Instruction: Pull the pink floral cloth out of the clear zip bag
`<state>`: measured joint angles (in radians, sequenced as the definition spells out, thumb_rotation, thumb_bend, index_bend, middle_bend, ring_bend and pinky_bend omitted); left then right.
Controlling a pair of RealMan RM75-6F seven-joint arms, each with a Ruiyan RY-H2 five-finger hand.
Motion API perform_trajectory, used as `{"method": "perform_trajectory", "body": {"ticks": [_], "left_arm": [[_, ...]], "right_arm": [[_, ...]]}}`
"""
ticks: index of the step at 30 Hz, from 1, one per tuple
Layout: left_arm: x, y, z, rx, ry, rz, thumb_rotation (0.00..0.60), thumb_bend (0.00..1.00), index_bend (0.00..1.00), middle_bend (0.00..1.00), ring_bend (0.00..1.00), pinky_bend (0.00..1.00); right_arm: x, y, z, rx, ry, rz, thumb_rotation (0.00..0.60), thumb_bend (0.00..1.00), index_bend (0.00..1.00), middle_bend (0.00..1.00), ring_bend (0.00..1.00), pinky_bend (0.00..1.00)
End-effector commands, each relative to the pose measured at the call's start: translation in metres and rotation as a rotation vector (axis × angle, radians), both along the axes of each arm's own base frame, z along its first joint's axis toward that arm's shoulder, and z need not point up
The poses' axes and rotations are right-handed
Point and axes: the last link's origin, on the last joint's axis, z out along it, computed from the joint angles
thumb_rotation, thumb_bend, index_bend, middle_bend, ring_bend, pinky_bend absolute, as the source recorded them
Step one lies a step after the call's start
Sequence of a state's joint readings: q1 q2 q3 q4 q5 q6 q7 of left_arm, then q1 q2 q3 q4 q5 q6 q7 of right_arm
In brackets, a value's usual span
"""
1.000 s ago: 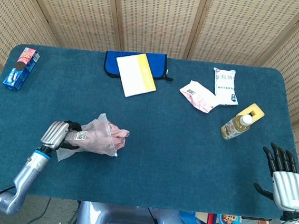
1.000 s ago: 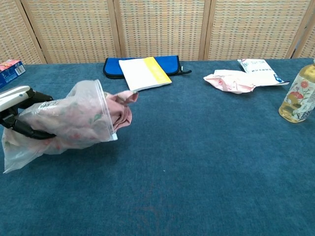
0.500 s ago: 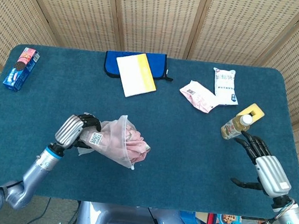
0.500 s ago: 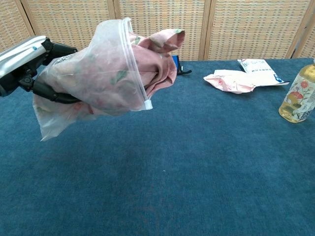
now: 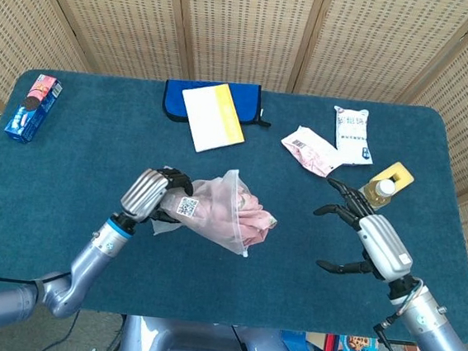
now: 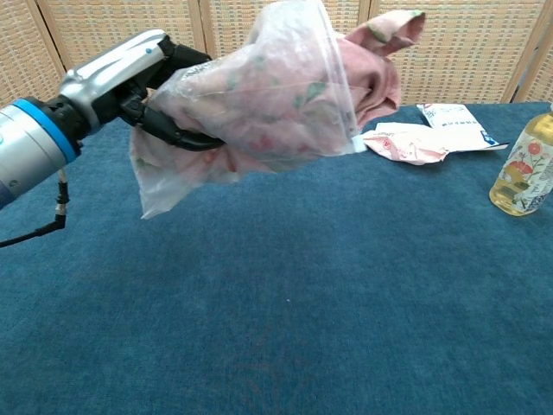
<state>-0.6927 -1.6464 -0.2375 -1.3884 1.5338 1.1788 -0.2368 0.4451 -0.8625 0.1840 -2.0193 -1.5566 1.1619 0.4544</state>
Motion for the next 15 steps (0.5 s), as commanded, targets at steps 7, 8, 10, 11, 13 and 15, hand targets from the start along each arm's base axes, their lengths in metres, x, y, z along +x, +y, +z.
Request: {"method": "perform_trajectory", "body": {"ticks": [7, 8, 10, 11, 13, 15], "left_arm": [[0.028, 0.0, -0.02, -0.017, -0.003, -0.021, 0.6, 0.29, 0.6, 0.58, 0.47, 0.53], [0.03, 0.0, -0.021, -0.019, -0.008, -0.02, 0.6, 0.29, 0.6, 0.58, 0.47, 0.53], [0.033, -0.001, -0.023, -0.023, -0.014, -0.018, 0.6, 0.29, 0.6, 0.58, 0.47, 0.53], [0.036, -0.001, -0.024, -0.027, -0.023, -0.016, 0.6, 0.29, 0.6, 0.58, 0.47, 0.53], [0.037, -0.001, -0.024, -0.026, -0.029, -0.014, 0.6, 0.29, 0.6, 0.58, 0.47, 0.53], [0.038, 0.0, -0.024, -0.026, -0.034, -0.01, 0.6, 0.29, 0.6, 0.58, 0.47, 0.53]], "right_arm": [[0.034, -0.013, -0.017, -0.014, -0.004, 0.022, 0.6, 0.15, 0.35, 0.0, 0.0, 0.0], [0.036, -0.013, -0.019, -0.016, -0.002, 0.024, 0.6, 0.16, 0.36, 0.0, 0.0, 0.0], [0.04, -0.013, -0.022, -0.013, 0.011, 0.029, 0.6, 0.17, 0.36, 0.0, 0.0, 0.0], [0.043, -0.013, -0.025, -0.008, 0.021, 0.036, 0.6, 0.18, 0.36, 0.0, 0.0, 0.0], [0.045, -0.012, -0.027, -0.005, 0.03, 0.038, 0.6, 0.19, 0.37, 0.0, 0.0, 0.0], [0.047, -0.011, -0.029, -0.001, 0.034, 0.039, 0.6, 0.2, 0.37, 0.0, 0.0, 0.0]]}}
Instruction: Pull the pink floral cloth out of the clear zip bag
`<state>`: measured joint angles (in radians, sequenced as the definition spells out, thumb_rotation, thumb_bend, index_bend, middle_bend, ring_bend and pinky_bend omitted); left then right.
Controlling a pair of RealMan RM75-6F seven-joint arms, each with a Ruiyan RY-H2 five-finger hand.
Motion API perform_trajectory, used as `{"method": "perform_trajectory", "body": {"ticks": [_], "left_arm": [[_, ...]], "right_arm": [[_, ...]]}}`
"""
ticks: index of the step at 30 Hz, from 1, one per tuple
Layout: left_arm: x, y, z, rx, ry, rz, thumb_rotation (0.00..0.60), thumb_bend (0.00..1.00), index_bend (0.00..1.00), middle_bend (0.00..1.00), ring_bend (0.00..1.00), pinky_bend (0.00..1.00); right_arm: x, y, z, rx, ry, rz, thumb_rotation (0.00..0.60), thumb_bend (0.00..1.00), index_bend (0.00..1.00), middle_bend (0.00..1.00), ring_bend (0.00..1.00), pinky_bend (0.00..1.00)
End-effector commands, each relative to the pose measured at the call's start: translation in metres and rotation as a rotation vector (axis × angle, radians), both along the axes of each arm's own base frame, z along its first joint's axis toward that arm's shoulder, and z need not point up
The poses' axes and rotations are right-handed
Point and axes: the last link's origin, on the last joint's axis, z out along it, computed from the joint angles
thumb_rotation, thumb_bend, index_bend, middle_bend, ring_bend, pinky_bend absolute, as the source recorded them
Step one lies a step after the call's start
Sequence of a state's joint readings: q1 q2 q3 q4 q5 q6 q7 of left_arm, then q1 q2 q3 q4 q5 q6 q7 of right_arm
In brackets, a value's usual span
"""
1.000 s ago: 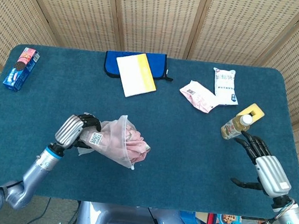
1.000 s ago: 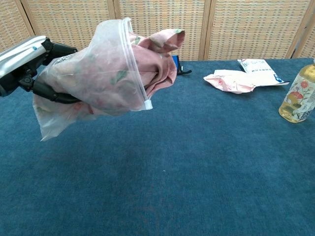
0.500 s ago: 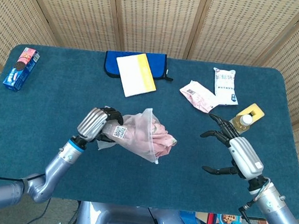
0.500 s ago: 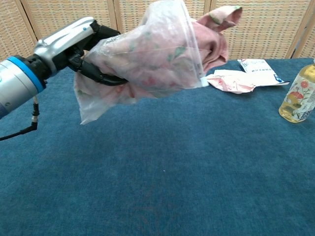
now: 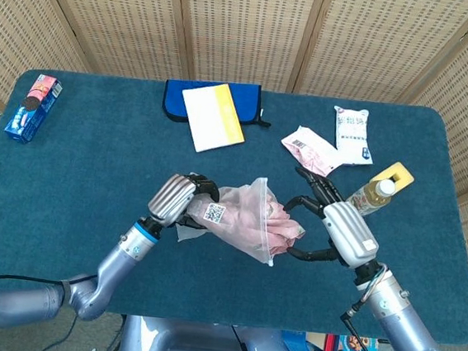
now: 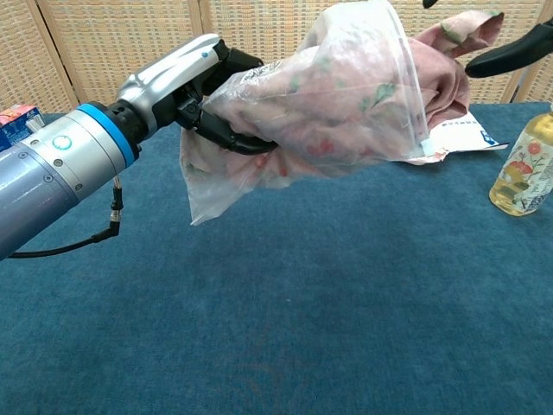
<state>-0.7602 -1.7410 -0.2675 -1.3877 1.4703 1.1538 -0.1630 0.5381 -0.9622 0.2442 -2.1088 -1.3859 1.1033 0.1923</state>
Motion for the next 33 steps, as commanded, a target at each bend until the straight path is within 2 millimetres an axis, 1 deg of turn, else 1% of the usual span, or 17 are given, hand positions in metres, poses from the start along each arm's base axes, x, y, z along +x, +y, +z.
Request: {"method": "perform_trajectory", "body": {"ticks": [1, 8, 13, 18, 20, 23, 25, 27, 29, 33], "left_arm": [[0.001, 0.0, 0.0, -0.003, -0.009, 0.005, 0.6, 0.29, 0.6, 0.58, 0.47, 0.53], [0.0, 0.0, 0.0, -0.023, -0.041, 0.018, 0.6, 0.29, 0.6, 0.58, 0.47, 0.53], [0.0, -0.001, -0.002, -0.033, -0.04, 0.02, 0.6, 0.29, 0.6, 0.58, 0.47, 0.53], [0.001, -0.003, -0.004, -0.036, -0.045, 0.021, 0.6, 0.29, 0.6, 0.58, 0.47, 0.53], [0.001, -0.003, -0.004, -0.038, -0.048, 0.022, 0.6, 0.29, 0.6, 0.58, 0.47, 0.53], [0.002, -0.003, -0.004, -0.041, -0.055, 0.022, 0.6, 0.29, 0.6, 0.58, 0.47, 0.53], [0.003, -0.003, -0.003, -0.045, -0.063, 0.025, 0.6, 0.29, 0.6, 0.58, 0.47, 0.53], [0.002, -0.004, -0.003, -0.045, -0.061, 0.023, 0.6, 0.29, 0.6, 0.58, 0.47, 0.53], [0.001, -0.004, -0.003, -0.046, -0.055, 0.023, 0.6, 0.29, 0.6, 0.58, 0.47, 0.53], [-0.002, -0.003, -0.002, -0.047, -0.057, 0.032, 0.6, 0.29, 0.6, 0.58, 0.47, 0.53]], "right_arm": [[0.005, 0.002, -0.005, 0.012, 0.002, 0.004, 0.6, 0.2, 0.37, 0.0, 0.0, 0.0], [0.009, 0.0, -0.012, 0.013, 0.018, 0.014, 0.6, 0.21, 0.38, 0.0, 0.0, 0.0], [0.015, -0.001, -0.016, 0.014, 0.016, 0.022, 0.6, 0.3, 0.4, 0.0, 0.0, 0.0], [0.019, -0.002, -0.02, 0.016, 0.018, 0.029, 0.6, 0.43, 0.44, 0.0, 0.0, 0.0], [0.019, -0.002, -0.022, 0.017, 0.019, 0.028, 0.6, 0.45, 0.46, 0.0, 0.0, 0.0], [0.018, -0.004, -0.026, 0.016, 0.023, 0.024, 0.6, 0.47, 0.5, 0.0, 0.0, 0.0], [0.019, -0.004, -0.029, 0.011, 0.02, 0.026, 0.6, 0.51, 0.54, 0.0, 0.0, 0.0], [0.02, -0.005, -0.03, 0.003, 0.018, 0.03, 0.6, 0.59, 0.59, 0.0, 0.0, 0.0], [0.02, -0.005, -0.032, -0.004, 0.017, 0.034, 0.6, 0.64, 0.62, 0.0, 0.0, 0.0], [0.021, -0.002, -0.033, -0.007, 0.016, 0.042, 0.6, 0.67, 0.67, 0.0, 0.0, 0.0]]}}
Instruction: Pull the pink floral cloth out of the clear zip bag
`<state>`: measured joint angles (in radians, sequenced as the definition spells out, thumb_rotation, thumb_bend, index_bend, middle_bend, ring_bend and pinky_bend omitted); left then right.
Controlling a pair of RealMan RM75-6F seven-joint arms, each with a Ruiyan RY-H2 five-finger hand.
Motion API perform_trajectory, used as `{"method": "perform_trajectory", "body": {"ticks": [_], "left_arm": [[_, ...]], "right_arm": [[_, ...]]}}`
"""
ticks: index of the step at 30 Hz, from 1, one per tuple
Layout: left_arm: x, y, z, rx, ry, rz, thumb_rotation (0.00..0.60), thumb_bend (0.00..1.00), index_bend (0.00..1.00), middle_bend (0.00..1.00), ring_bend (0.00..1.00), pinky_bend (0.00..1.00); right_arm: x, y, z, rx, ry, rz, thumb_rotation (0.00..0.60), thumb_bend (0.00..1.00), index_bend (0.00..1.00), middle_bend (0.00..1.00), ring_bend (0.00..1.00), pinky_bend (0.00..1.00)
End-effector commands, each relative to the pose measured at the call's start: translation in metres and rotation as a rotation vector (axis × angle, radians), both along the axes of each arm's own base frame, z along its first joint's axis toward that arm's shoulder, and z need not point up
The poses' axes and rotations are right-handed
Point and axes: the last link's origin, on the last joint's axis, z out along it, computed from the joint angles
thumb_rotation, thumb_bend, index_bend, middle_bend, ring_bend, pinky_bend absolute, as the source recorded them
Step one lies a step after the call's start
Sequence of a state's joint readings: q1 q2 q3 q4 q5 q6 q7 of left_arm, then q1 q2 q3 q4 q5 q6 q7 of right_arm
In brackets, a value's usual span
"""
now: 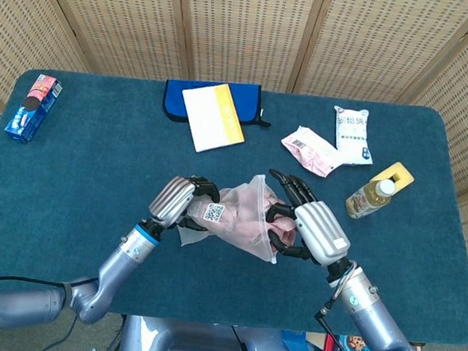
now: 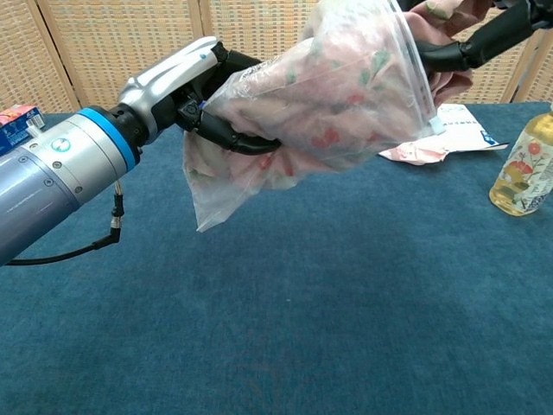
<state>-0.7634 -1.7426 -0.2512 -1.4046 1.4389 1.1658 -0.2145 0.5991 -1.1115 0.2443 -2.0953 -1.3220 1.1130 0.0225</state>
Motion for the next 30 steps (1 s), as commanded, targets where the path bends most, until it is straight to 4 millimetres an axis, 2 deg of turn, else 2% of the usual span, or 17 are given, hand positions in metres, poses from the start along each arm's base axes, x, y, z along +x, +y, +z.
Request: {"method": "perform_trajectory", "body": {"ticks": [1, 13, 22, 24, 27, 30], "left_arm": [[-0.003, 0.001, 0.001, 0.0, -0.001, 0.006, 0.6, 0.29, 0.6, 0.58, 0.47, 0.53], [-0.017, -0.003, 0.009, 0.001, 0.062, 0.012, 0.6, 0.29, 0.6, 0.51, 0.44, 0.51], [-0.038, -0.013, 0.016, 0.011, 0.134, 0.072, 0.6, 0.29, 0.57, 0.39, 0.35, 0.51], [-0.045, -0.016, 0.016, 0.014, 0.157, 0.095, 0.6, 0.29, 0.54, 0.35, 0.29, 0.46], [-0.056, -0.02, 0.013, 0.012, 0.198, 0.127, 0.6, 0.29, 0.46, 0.22, 0.15, 0.32], [-0.066, -0.026, 0.007, -0.029, 0.243, 0.157, 0.6, 0.29, 0.41, 0.15, 0.1, 0.28]], "right_arm": [[0.0, 0.002, -0.002, -0.001, 0.008, 0.008, 0.6, 0.67, 0.68, 0.0, 0.0, 0.0], [0.004, 0.005, -0.015, 0.028, 0.028, 0.016, 0.6, 0.67, 0.7, 0.0, 0.0, 0.0], [0.001, 0.007, -0.031, 0.077, 0.04, 0.011, 0.6, 0.67, 0.7, 0.0, 0.0, 0.0], [-0.002, 0.008, -0.037, 0.097, 0.045, 0.007, 0.6, 0.67, 0.7, 0.0, 0.0, 0.0], [-0.008, 0.008, -0.048, 0.123, 0.056, -0.005, 0.6, 0.67, 0.7, 0.0, 0.0, 0.0], [-0.015, 0.006, -0.061, 0.142, 0.077, -0.015, 0.6, 0.67, 0.7, 0.0, 0.0, 0.0]]}}
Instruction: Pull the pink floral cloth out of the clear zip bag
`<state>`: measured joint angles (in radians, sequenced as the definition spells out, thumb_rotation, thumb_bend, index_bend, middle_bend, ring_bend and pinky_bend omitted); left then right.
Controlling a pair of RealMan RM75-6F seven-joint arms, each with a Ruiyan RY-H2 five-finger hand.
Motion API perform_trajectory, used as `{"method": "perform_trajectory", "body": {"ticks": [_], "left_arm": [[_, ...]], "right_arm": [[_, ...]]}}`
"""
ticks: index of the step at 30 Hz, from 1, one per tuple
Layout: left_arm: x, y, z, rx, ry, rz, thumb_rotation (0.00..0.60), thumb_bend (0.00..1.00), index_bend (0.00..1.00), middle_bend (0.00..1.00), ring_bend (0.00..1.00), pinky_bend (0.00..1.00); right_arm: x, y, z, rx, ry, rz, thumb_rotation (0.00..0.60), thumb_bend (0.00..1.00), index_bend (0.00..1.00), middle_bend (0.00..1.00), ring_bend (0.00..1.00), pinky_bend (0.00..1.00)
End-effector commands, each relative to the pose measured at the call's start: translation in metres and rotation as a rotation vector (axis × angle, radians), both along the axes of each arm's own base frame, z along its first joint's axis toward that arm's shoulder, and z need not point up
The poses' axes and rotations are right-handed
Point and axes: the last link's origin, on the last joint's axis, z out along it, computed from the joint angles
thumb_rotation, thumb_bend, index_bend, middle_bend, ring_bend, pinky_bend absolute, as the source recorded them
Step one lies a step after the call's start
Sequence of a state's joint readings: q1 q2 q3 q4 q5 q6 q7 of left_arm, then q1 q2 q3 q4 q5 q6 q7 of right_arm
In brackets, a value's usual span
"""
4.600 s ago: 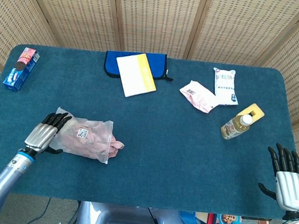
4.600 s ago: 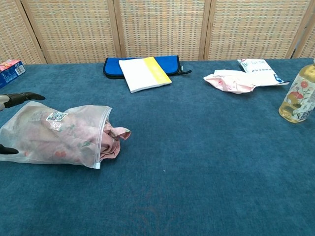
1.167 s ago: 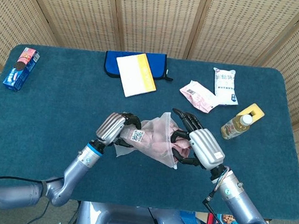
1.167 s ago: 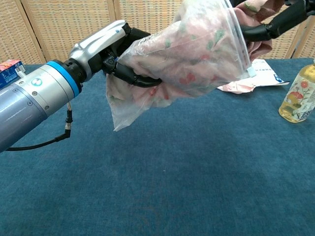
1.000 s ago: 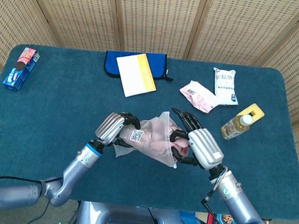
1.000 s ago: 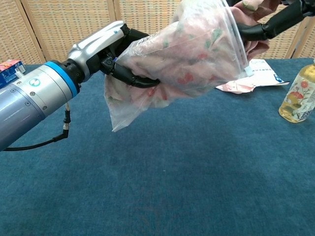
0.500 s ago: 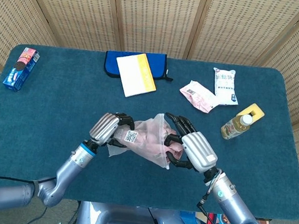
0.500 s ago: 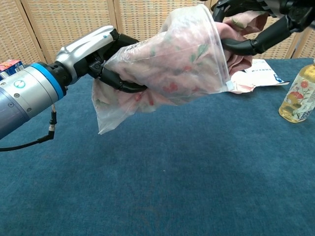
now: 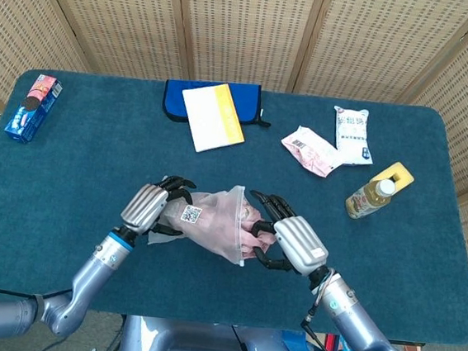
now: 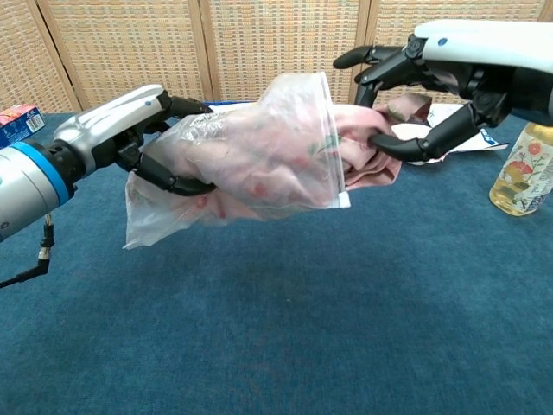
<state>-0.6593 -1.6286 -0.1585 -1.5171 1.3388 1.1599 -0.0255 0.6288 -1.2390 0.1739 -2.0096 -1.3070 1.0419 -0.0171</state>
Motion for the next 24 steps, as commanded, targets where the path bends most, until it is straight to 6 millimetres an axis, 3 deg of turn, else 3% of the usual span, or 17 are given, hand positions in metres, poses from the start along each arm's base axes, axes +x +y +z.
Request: {"method": "perform_trajectory", "body": {"ticks": [1, 2, 4, 6, 11, 16, 24], "left_arm": [[-0.012, -0.008, -0.008, -0.058, 0.02, 0.051, 0.6, 0.29, 0.39, 0.12, 0.08, 0.26], [-0.012, -0.008, -0.009, -0.071, 0.012, 0.062, 0.6, 0.29, 0.33, 0.08, 0.05, 0.22], [-0.016, -0.01, -0.016, -0.108, 0.024, 0.076, 0.6, 0.29, 0.12, 0.0, 0.0, 0.07], [-0.021, -0.01, -0.022, -0.153, 0.059, 0.088, 0.6, 0.29, 0.01, 0.0, 0.0, 0.0], [-0.027, -0.011, -0.022, -0.181, 0.062, 0.105, 0.6, 0.29, 0.0, 0.0, 0.0, 0.0], [-0.038, -0.011, -0.006, -0.165, 0.102, 0.08, 0.6, 0.29, 0.0, 0.0, 0.0, 0.0], [-0.049, 0.017, 0.021, -0.041, 0.274, 0.0, 0.6, 0.29, 0.0, 0.0, 0.0, 0.0]], "right_arm": [[-0.009, -0.001, -0.016, 0.023, 0.032, -0.008, 0.6, 0.67, 0.7, 0.0, 0.0, 0.0], [-0.012, -0.002, -0.019, 0.023, 0.042, -0.008, 0.6, 0.67, 0.7, 0.0, 0.0, 0.0], [-0.018, -0.003, -0.027, 0.028, 0.058, -0.015, 0.6, 0.67, 0.7, 0.0, 0.0, 0.0], [-0.025, -0.005, -0.034, 0.042, 0.063, -0.036, 0.6, 0.67, 0.7, 0.0, 0.0, 0.0], [-0.042, -0.011, -0.044, 0.054, 0.086, -0.077, 0.6, 0.67, 0.7, 0.0, 0.0, 0.0], [-0.058, -0.015, -0.048, 0.059, 0.121, -0.1, 0.6, 0.67, 0.7, 0.0, 0.0, 0.0], [-0.069, -0.013, -0.048, 0.058, 0.156, -0.091, 0.6, 0.67, 0.7, 0.0, 0.0, 0.0]]}}
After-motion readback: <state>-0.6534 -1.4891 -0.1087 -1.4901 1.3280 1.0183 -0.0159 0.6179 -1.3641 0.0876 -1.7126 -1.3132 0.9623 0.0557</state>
